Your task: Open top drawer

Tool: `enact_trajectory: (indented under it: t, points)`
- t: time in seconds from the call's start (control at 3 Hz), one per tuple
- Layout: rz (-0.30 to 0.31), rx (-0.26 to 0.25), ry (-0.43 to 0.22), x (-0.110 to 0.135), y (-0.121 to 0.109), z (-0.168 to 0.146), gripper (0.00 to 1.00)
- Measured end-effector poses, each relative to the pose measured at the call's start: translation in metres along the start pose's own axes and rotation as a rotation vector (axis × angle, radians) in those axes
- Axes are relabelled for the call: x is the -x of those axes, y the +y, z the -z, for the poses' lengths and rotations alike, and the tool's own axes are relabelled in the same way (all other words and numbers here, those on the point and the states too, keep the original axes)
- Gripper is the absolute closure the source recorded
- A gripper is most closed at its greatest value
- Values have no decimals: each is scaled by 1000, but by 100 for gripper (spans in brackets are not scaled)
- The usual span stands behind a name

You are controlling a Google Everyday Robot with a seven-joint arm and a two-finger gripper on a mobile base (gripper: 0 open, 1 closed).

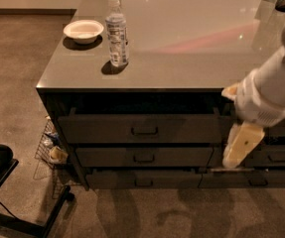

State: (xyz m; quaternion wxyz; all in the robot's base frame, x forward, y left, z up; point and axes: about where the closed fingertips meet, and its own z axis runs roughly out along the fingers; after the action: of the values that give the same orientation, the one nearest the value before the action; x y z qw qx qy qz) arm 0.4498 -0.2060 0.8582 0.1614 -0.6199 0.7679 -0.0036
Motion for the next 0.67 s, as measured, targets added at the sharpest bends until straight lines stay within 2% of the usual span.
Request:
enact_trajectory:
  t: [0.33,0.67]
  points:
    - [57,0,-4,-5,14,-70,0]
    - [115,-121,-3,-10,-28,-134,0]
